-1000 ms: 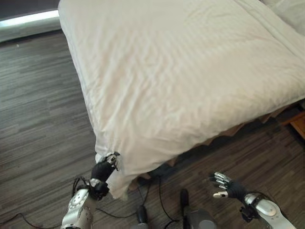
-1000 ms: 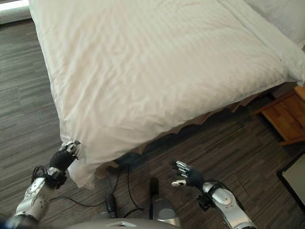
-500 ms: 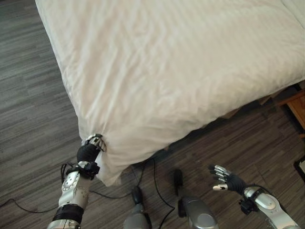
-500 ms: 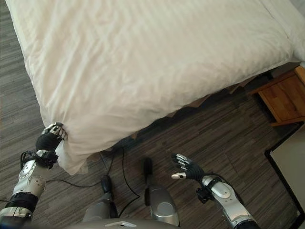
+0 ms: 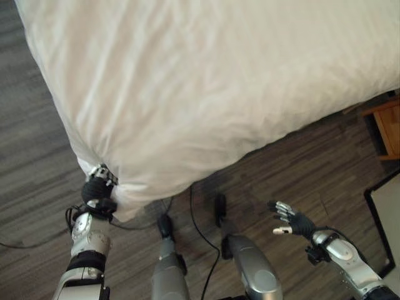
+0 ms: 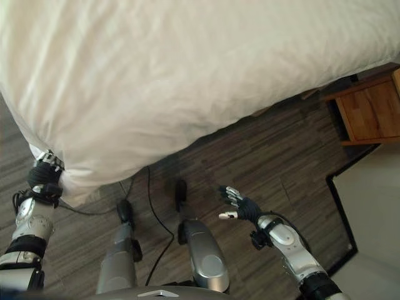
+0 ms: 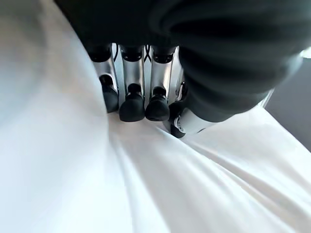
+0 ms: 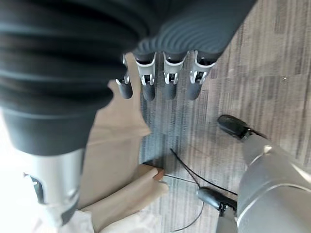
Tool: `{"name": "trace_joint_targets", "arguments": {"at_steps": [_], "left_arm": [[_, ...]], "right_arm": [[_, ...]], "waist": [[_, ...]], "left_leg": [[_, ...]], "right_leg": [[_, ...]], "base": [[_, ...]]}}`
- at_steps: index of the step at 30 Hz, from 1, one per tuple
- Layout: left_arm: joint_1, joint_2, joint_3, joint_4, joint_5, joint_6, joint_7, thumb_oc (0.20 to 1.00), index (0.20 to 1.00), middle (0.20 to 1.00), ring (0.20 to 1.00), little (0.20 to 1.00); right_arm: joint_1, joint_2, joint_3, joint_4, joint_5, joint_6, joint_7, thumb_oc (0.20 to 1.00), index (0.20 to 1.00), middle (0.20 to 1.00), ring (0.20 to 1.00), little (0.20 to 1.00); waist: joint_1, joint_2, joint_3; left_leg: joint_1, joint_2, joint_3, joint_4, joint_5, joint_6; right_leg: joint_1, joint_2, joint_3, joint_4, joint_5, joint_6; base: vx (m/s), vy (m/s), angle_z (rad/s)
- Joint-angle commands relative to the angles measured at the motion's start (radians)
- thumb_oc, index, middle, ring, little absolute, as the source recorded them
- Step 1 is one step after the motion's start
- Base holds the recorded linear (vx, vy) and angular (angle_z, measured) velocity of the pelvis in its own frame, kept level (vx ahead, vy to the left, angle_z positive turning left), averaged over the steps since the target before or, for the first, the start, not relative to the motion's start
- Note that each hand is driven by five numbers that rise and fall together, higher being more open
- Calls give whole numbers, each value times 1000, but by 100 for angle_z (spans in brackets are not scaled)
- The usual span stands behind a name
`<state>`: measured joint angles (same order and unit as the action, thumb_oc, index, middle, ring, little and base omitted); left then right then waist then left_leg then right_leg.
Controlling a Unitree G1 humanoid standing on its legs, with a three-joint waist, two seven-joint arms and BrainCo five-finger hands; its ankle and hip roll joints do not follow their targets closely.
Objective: Making the bed.
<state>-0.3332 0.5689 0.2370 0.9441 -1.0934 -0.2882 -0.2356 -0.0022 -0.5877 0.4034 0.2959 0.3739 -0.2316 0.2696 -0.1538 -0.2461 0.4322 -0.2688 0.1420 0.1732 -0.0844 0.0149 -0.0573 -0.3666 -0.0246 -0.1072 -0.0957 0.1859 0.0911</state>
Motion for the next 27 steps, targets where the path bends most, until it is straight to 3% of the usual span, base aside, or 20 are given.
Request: {"name": "trace_joint_targets", "arguments": {"at_steps": [1,8,12,17,18,20,21,22,24,25,26,27], "left_arm": [[11,40,47,102,-39,-32,66,200,200,200,200,200],[99,51,212,232,-78,-77,173,200,200,200,200,200],[158,50,286,242,-90,-126,239,200,200,200,200,200],[263,48,386,170,-106,-212,276,200,200,200,200,200],[265,46,387,168,-105,-213,277,200,200,200,200,200],[314,28,419,70,-105,-255,273,200,200,200,200,200],[316,24,419,64,-102,-255,277,200,200,200,200,200],[350,28,425,17,-74,-258,262,200,200,200,200,200],[365,22,411,-18,-45,-259,262,200,200,200,200,200],[400,2,354,-145,45,-257,254,200,200,200,200,200],[401,-4,353,-154,53,-256,263,200,200,200,200,200],[436,-44,286,-269,123,-248,245,200,200,200,200,200]], "right_arm": [[-41,36,0,28,55,-49,-40,1000,1000,1000,1000,1000],[-26,75,34,55,66,-58,-73,1000,1000,1000,1000,1000],[1,83,66,66,61,-62,-74,1000,1000,1000,1000,1000],[38,84,75,97,38,-64,-71,1000,1000,1000,1000,1000],[38,83,76,97,37,-64,-71,1000,1000,1000,1000,1000],[60,88,59,112,12,-65,-70,1000,1000,1000,1000,1000],[61,87,59,111,11,-65,-70,1000,1000,1000,1000,1000],[74,83,40,110,-9,-62,-63,1000,1000,1000,1000,1000],[85,81,29,110,-18,-61,-58,1000,1000,1000,1000,1000],[93,72,2,103,-38,-61,-49,1000,1000,1000,1000,1000],[96,70,0,101,-38,-61,-49,1000,1000,1000,1000,1000],[100,57,-33,91,-64,-59,-46,1000,1000,1000,1000,1000]], "waist": [[22,-66,25],[57,-79,48],[76,-62,39],[120,8,-12],[119,7,-13],[140,51,-57],[139,52,-57],[148,84,-99],[149,98,-117],[148,123,-152],[148,124,-153],[143,142,-186]], "left_leg": [[-51,-20,-30,-1,97,-15],[-46,-22,-43,-3,93,-17],[-21,-31,-46,-3,84,-16],[27,-53,-49,-3,63,-12],[23,-54,-50,-3,70,-11],[56,-67,-55,-3,54,-10],[52,-69,-55,-3,62,-9],[85,-75,-58,-3,48,-8],[96,-81,-60,-3,51,-6],[133,-88,-63,-3,37,-3],[130,-89,-63,-3,42,-2],[166,-94,-67,-3,29,2]], "right_leg": [[-34,3,-24,140,-82,30],[-13,0,-41,122,-85,27],[18,-8,-47,115,-93,28],[77,-28,-58,110,-112,32],[75,-30,-59,108,-105,31],[114,-41,-63,105,-121,33],[111,-42,-64,103,-114,32],[147,-48,-67,101,-127,34],[161,-50,-68,94,-123,33],[198,-55,-70,93,-134,34],[197,-56,-71,91,-128,34],[232,-60,-74,86,-137,35]], "base": [[6,-57,1],[25,-42,4],[48,-10,12],[53,19,7],[29,10,5],[79,38,9],[155,64,13],[126,56,19],[121,51,20],[52,25,13],[156,51,15],[98,43,13]]}}
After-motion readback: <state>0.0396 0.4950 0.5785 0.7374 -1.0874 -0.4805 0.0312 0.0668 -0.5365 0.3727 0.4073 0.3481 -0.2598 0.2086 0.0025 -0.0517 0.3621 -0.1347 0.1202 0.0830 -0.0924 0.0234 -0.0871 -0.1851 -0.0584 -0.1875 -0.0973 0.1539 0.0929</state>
